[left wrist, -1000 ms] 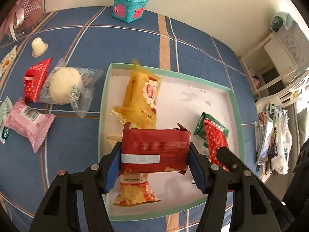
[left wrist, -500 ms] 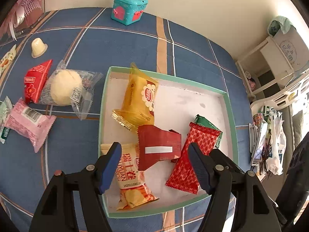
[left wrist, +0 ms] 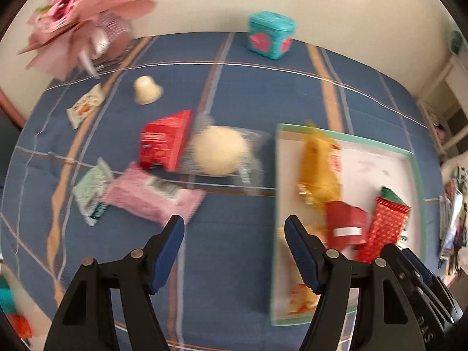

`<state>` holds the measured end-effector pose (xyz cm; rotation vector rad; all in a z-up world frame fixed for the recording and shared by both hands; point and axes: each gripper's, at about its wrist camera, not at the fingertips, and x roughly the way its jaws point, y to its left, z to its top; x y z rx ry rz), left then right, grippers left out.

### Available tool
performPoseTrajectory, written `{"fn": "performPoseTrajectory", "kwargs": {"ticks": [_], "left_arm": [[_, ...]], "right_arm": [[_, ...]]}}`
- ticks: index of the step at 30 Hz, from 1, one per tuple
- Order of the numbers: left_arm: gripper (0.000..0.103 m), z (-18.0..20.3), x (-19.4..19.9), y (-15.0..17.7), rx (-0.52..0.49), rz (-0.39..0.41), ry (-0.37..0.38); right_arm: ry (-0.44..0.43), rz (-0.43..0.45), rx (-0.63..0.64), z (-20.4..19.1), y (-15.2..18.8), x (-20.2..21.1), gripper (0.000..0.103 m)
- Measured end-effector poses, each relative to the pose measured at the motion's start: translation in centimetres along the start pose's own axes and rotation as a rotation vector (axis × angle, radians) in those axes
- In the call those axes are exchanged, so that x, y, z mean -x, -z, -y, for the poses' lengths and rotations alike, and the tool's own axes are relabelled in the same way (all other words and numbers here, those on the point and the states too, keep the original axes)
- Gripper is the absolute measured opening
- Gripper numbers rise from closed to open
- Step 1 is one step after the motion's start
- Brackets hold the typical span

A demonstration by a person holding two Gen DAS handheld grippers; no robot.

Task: Organize snacks
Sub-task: 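Open both grippers to drop the two red packs into the tray, then move both grippers toward the mint-green and pink packs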

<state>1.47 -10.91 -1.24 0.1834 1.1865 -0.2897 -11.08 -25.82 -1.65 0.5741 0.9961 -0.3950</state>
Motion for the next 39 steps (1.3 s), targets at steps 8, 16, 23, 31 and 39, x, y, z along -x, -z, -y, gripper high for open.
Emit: {"fn": "performPoseTrajectory", "kwargs": {"ticks": [8,16,23,31,39], "left_arm": [[0.072,-3.3,1.2,-0.2,0.031,0.031,-0.048],[0.072,-4.9,1.5,-0.2,0.051,0.032,-0.06],[0.085,-4.6,1.1,-0.1,0.024,0.036,-0.099],[0.095,-5.3,0.6,-0.1,0.039,0.044,-0.115],[0.098,-6.2,0.5,-0.1,0.063,0.05,-0.119]], "right_arm": [[-0.032,0.0,0.068,-3.6,1.0,0.0,0.047],[-0.031,-0.012,0.09,-5.0,1.5,-0.6,0.047],[0.029,-0.02,0.085,-4.5,1.5,-1.4,0.075],[0.064,0.0,0.096,-4.2,1.4,-1.5,0.103],[0.074,0.015,0.123,-5.4,1.6,-1.6,0.103]]}}
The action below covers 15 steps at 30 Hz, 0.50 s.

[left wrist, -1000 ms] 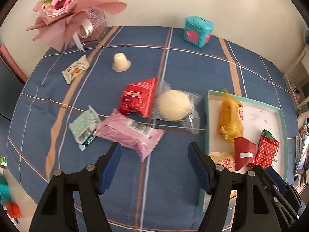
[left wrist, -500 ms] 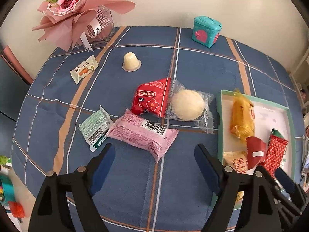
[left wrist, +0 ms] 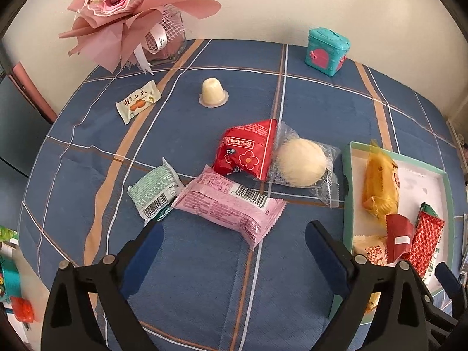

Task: Organize snacks
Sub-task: 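Move both grippers toward the mint-green and pink packs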

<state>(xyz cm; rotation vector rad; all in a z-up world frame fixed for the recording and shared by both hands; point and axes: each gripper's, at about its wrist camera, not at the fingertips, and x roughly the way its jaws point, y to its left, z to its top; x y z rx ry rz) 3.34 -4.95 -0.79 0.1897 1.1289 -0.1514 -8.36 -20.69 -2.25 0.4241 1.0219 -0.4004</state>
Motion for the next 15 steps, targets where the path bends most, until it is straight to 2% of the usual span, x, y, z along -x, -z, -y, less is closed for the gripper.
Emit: {"fn": "performPoseTrajectory", "kwargs": {"ticks": [6,15], "left_arm": [[0.098,-3.1,-0.1,-0.6,0.075,0.001,-0.016],[0.098,-10.0,-0.3,-0.5,0.195,0.004,-0.061]], "right_arm": [[-0.035,-0.015,0.033,-2.3,0.3,-0.5,0.103],[-0.104,-0.041,0.112,-7.5,1.4,-1.8,0.103]]}}
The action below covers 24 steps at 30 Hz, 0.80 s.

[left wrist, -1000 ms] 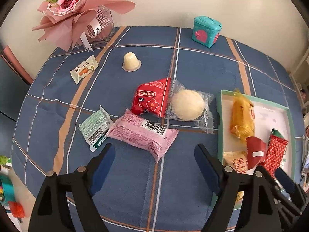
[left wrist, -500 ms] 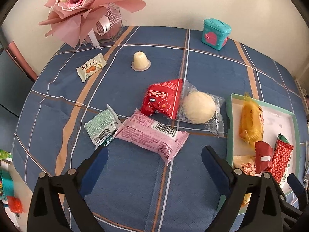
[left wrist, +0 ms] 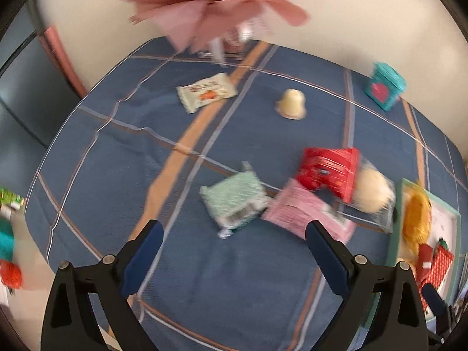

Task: Organize snacks
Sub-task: 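Move both grippers toward the mint-green and pink packs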

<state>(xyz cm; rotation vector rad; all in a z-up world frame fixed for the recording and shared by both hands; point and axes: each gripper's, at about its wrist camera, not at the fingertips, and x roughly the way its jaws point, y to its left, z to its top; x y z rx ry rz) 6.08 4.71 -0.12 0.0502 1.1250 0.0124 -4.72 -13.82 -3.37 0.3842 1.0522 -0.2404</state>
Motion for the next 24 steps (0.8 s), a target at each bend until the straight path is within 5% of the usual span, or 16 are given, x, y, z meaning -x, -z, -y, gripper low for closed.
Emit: {"fn": "performPoseTrajectory", "kwargs": {"ticks": [6,24], "left_arm": [[0.098,-3.4,-1.3,-0.7,0.079,-0.031,0.005],[0.098,-3.7,-6.8,-2.9,0.058,-0.161,0.007]], "right_arm": [[-0.049,-0.006,0.065,-2.9,-0.1,-1.4,0.103],[-0.049,-0.004,0.28,-8.6,-2.6,-7.1,0.103]]}}
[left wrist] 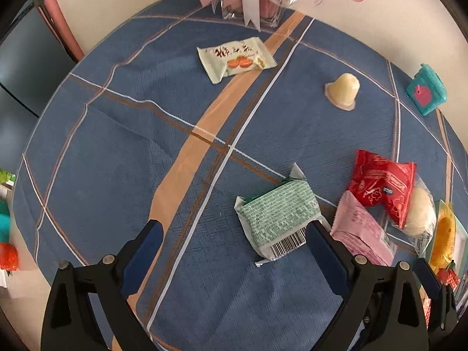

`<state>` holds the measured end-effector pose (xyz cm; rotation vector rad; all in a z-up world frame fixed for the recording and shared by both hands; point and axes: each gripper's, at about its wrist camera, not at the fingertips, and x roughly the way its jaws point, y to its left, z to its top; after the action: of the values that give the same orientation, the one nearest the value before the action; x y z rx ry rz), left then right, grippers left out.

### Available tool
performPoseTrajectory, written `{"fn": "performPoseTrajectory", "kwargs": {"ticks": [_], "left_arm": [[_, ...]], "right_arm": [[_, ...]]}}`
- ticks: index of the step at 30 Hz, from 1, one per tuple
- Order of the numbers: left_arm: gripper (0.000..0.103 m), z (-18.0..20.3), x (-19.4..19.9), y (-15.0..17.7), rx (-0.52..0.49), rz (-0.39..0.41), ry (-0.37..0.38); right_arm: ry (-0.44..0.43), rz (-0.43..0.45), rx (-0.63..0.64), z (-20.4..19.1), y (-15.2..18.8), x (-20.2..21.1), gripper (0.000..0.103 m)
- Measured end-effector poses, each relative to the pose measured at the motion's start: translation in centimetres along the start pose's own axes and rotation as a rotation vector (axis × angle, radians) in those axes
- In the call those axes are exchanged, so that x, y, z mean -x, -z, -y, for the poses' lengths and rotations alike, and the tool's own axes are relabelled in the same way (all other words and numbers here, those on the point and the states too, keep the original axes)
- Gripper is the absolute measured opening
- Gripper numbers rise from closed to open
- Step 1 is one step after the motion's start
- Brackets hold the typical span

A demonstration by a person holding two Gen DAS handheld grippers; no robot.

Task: Organize snacks
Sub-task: 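Move both grippers toward the mint-green and pink packs, then grasp the mint-green pack with left gripper while right grasps pink pack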

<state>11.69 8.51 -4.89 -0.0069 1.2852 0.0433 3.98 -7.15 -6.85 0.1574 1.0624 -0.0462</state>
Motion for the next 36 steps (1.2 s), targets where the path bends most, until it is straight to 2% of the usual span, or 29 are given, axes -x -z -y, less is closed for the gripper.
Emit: {"fn": "performPoseTrajectory", "kwargs": {"ticks": [10,18,24,29,32,36], "left_arm": [[0.098,-0.8,-0.9,-1.2,0.019,-0.006,0.009],[0.098,-1.0,-0.8,-1.7,0.02,-0.008,0.016],[0.098,-0.6,-0.5,-1.8,0.007,-0.01,0.019],[0.098,0.1,-0.5,-1.7,0.003,-0.018,0.02],[0.098,0.1,-0.3,-1.6,0.006,-0.024,0.028],[0.098,0.0,-0.3,-1.8,0.007,-0.026,0.036]], "right_arm": [[-0.019,-0.013,0.064,-1.7,-1.3,-1.9,0.097],[-0.049,-0.039,0.039,-1.5,-1.3,-2.2,0.089],[-0.111,-0.088,0.008,-1.6,-0.8,-1.9,0.086],[-0.174,-0.134,0.005,-2.1,-0.4,-1.9,0.077],[-0.191,-0.133,0.005,-2.3,-0.5,-1.7,0.07],[-0.176,-0.108,0.009,-2.3,-0.8,-1.8,0.07]]}}
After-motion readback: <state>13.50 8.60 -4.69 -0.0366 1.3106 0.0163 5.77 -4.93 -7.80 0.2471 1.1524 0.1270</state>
